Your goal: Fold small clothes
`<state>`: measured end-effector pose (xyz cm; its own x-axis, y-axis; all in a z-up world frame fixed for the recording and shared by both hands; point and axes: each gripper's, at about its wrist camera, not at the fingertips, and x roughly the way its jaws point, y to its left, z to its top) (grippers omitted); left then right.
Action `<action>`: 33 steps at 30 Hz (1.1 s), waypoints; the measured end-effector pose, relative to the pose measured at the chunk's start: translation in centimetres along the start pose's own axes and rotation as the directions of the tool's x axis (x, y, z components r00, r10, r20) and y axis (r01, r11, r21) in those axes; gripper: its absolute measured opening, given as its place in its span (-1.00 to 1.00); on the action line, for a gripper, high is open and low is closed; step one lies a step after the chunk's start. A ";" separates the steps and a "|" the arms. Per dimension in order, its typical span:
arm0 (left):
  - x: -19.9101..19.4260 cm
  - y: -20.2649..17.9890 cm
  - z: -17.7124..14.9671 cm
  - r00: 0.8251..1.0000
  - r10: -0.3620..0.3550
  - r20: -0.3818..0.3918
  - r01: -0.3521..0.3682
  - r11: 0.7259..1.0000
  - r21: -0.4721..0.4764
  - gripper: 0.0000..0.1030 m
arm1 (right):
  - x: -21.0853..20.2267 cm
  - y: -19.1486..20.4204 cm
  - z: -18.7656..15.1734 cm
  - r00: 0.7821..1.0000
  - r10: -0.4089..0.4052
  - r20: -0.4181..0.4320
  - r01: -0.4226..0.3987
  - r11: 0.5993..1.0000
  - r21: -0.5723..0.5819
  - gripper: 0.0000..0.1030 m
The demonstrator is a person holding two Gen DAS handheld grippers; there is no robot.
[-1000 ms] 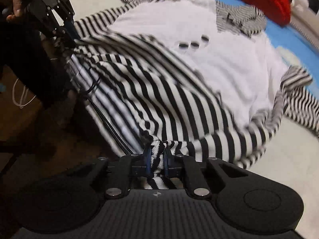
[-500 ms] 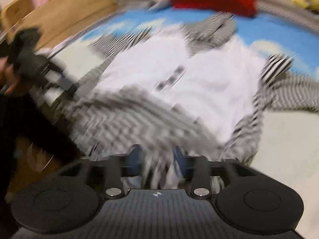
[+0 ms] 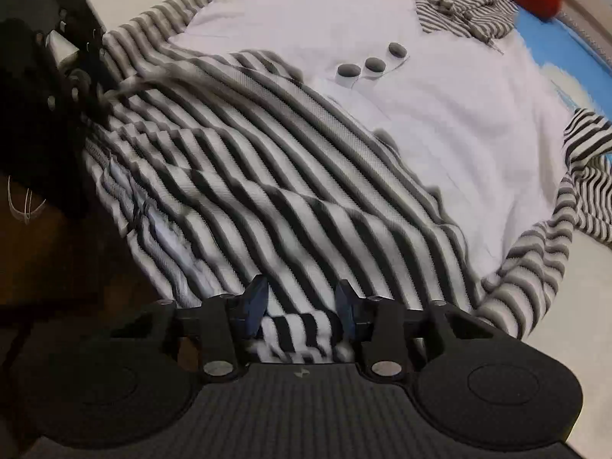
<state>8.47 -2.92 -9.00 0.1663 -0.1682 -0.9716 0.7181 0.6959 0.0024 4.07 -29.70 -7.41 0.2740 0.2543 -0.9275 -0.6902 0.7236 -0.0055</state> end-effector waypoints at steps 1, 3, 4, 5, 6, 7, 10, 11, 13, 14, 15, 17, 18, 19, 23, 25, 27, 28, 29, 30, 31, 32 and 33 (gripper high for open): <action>-0.2 0.3 -0.2 1.000 -0.012 0.008 0.012 1.000 -0.014 -0.30 | -0.3 -0.2 0.0 1.000 0.018 -0.008 -0.018 1.000 0.009 -0.26; -1.1 1.2 -0.3 0.998 -0.016 0.055 0.020 0.998 -0.058 -0.30 | -0.8 -1.1 -0.3 0.999 0.042 -0.015 -0.041 0.997 0.072 -0.28; -1.9 1.7 -0.4 0.995 -0.019 0.099 0.027 0.996 -0.081 -0.28 | -1.1 -1.3 -0.3 0.999 0.037 -0.004 -0.036 0.996 0.079 -0.28; -2.5 2.3 -0.3 0.990 -0.023 0.140 0.039 0.993 -0.112 -0.28 | -1.6 -1.3 -0.3 0.999 0.036 0.026 -0.038 0.996 0.081 -0.28; -3.1 2.9 -0.2 0.985 -0.024 0.170 0.049 0.988 -0.149 -0.28 | -1.9 -1.3 -0.2 0.997 0.047 0.059 -0.053 0.994 0.092 -0.28; -3.3 3.8 -0.2 0.982 -0.013 0.186 0.050 0.980 -0.195 -0.28 | -2.3 -1.4 0.0 0.994 0.062 0.090 -0.072 0.992 0.108 -0.28; -1.8 4.9 -0.6 0.994 0.058 0.093 -0.031 0.965 -0.262 -0.29 | -2.4 -1.7 0.3 0.989 0.054 0.136 -0.073 0.988 0.135 -0.24; -0.7 4.9 -0.4 0.996 0.081 0.027 -0.071 0.964 -0.258 -0.30 | -2.0 -1.7 0.2 0.993 0.039 0.114 -0.055 0.989 0.136 -0.24; 0.6 4.2 -0.8 0.991 0.129 -0.042 -0.134 0.970 -0.202 -0.30 | -0.6 -1.9 -0.2 1.000 0.008 0.006 -0.009 0.992 0.123 -0.24; 0.4 3.8 -0.7 0.991 0.134 -0.026 -0.136 0.974 -0.182 -0.30 | 0.2 -1.5 -0.4 0.999 -0.004 -0.042 0.009 0.994 0.107 -0.22; 0.0 3.7 -0.8 0.992 0.127 0.000 -0.125 0.975 -0.186 -0.30 | 0.1 -1.4 -0.5 0.999 -0.013 -0.030 0.016 0.996 0.088 -0.21; -1.1 4.1 -1.0 0.992 0.118 0.054 -0.103 0.970 -0.222 -0.30 | -0.8 -1.4 -0.1 1.000 -0.019 0.025 0.017 0.995 0.094 -0.20; -1.6 4.3 -1.1 0.990 0.118 0.078 -0.097 0.967 -0.237 -0.30 | -1.3 -1.6 0.1 0.998 -0.009 0.064 0.001 0.992 0.124 -0.19; -1.8 4.6 -1.2 0.989 0.116 0.088 -0.091 0.964 -0.249 -0.30 | -1.8 -1.9 0.2 0.995 0.001 0.095 -0.016 0.989 0.148 -0.18; 0.1 5.1 -0.2 0.990 0.135 -0.048 -0.143 0.954 -0.263 -0.30 | -1.2 -2.2 0.5 0.997 -0.034 0.075 0.022 0.988 0.153 -0.04; -0.2 5.1 0.0 0.991 0.133 -0.029 -0.136 0.955 -0.263 -0.30 | 0.5 -1.6 0.1 0.997 -0.066 -0.036 0.069 0.993 0.094 -0.02; -1.3 5.5 -0.1 0.991 0.129 0.030 -0.114 0.947 -0.299 -0.30 | 0.3 -0.9 0.2 0.994 -0.106 -0.019 0.106 0.994 0.036 -0.01; -2.0 5.9 -0.2 0.989 0.130 0.068 -0.102 0.942 -0.320 -0.28 | -0.2 -1.0 0.5 0.994 -0.107 0.010 0.106 0.993 0.044 -0.01; -2.7 6.2 -0.2 0.985 0.136 0.106 -0.093 0.935 -0.343 -0.28 | -0.8 -1.3 0.8 0.994 -0.097 0.044 0.094 0.993 0.077 -0.01; -3.2 6.4 0.0 0.980 0.148 0.135 -0.089 0.927 -0.364 -0.26 | -1.2 -1.6 1.2 0.993 -0.090 0.070 0.082 0.991 0.107 -0.01; -3.8 6.7 -0.1 0.972 0.168 0.162 -0.094 0.917 -0.388 -0.25 | -1.8 -2.0 1.2 0.991 -0.093 0.099 0.079 0.988 0.130 -0.01; -4.2 7.1 -0.1 0.964 0.191 0.185 -0.101 0.907 -0.410 -0.22 | -2.2 -2.2 1.3 0.985 -0.108 0.132 0.089 0.986 0.142 -0.01; -4.6 7.4 0.0 0.955 0.217 0.201 -0.114 0.896 -0.429 -0.11 | -2.6 -2.2 1.7 0.979 -0.127 0.163 0.103 0.984 0.148 -0.01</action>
<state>13.06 2.99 -4.49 0.4510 -0.1498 -0.8799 0.3347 0.9423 0.0111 6.00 -30.91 -4.36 0.4645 0.2616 -0.8461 -0.5514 0.8330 -0.0452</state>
